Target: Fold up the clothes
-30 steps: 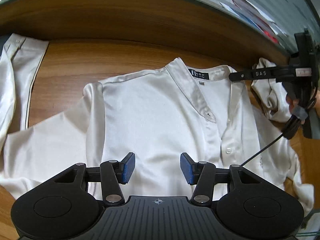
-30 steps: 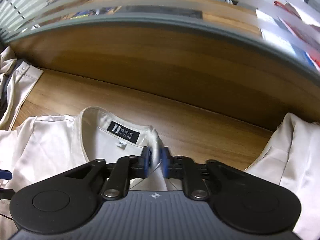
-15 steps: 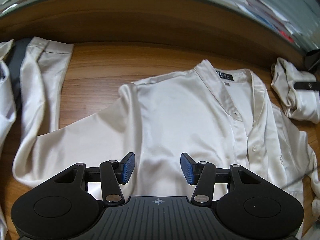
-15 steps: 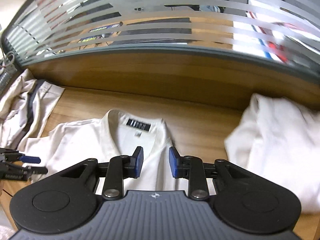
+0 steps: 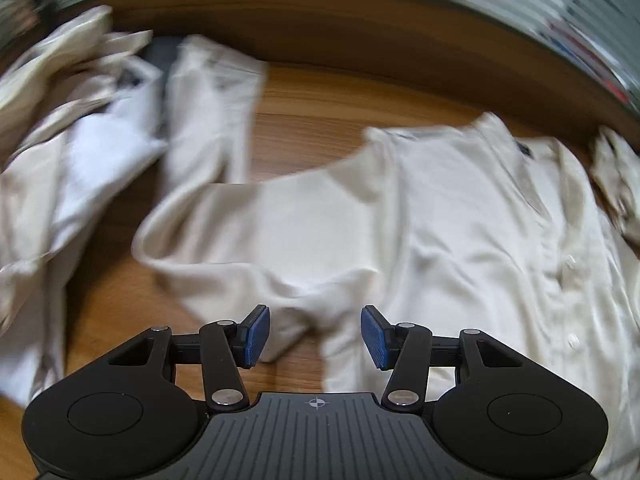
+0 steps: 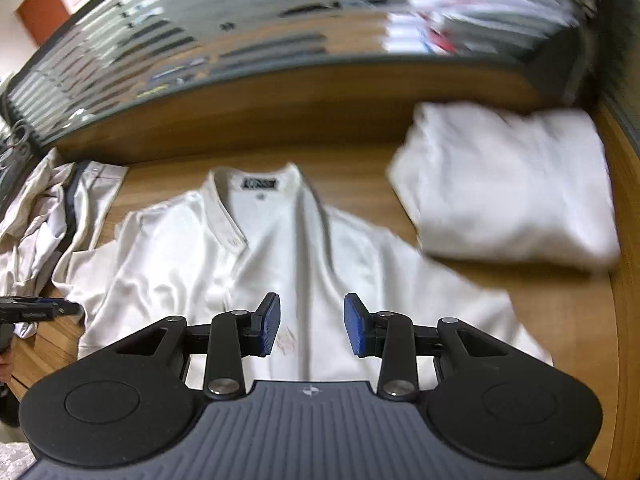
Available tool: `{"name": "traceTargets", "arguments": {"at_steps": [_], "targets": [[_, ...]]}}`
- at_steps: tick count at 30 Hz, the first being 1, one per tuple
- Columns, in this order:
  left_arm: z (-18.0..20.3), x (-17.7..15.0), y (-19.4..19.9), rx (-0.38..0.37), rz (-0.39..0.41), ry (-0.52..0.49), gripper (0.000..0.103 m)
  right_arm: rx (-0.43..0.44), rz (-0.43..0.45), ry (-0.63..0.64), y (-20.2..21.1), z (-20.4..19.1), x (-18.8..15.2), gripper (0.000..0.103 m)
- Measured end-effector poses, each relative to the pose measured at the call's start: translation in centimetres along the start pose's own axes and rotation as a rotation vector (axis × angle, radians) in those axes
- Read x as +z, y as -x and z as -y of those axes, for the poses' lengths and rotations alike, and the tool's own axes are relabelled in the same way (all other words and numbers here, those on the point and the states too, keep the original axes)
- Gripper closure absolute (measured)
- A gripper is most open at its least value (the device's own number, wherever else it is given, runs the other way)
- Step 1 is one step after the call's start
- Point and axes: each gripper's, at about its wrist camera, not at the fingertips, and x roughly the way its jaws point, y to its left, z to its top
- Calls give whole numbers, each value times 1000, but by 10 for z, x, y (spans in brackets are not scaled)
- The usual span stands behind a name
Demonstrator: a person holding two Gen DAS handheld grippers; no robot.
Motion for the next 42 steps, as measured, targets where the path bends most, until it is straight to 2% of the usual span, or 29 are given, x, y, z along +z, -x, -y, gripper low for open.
{"name": "traceTargets", "arguments": {"at_steps": [3, 5, 9, 14, 18, 19, 22, 23, 26, 31, 33, 35, 38, 42], "targets": [[-20, 8, -1, 50, 30, 37, 48, -41, -16, -52, 8, 9, -27, 63], [-33, 17, -3, 75, 55, 51, 42, -66, -23, -81, 13, 13, -43, 63], [-50, 41, -17, 102, 84, 56, 41, -102, -29, -132, 24, 15, -69, 63], [-54, 65, -49, 92, 50, 22, 41, -114, -43, -165, 27, 5, -86, 63], [-52, 72, -73, 118, 11, 5, 43, -117, -49, -160, 28, -8, -90, 63], [-52, 71, -77, 121, 7, 8, 52, -118, -50, -156, 28, -10, -89, 63], [-54, 68, -71, 108, 40, 8, 98, -123, -47, -150, 31, -16, -90, 63], [-55, 66, -65, 111, 58, 24, 98, -123, -45, -149, 33, -16, -90, 63], [-62, 58, -39, 147, 117, 84, 98, -126, -40, -150, 33, -15, -90, 63], [-80, 44, -1, 205, 145, 129, 97, -126, -50, -150, 29, -6, -90, 63], [-84, 44, 2, 207, 123, 146, 92, -129, -60, -137, 26, -2, -90, 63], [-86, 42, 10, 186, 139, 180, 73, -136, -65, -117, 24, 3, -90, 63], [-78, 36, 35, 179, 196, 221, 56, -147, -74, -94, 23, 16, -89, 63], [-49, 28, 54, 141, 213, 238, 54, -174, -76, -79, 23, 45, -89, 59]]}}
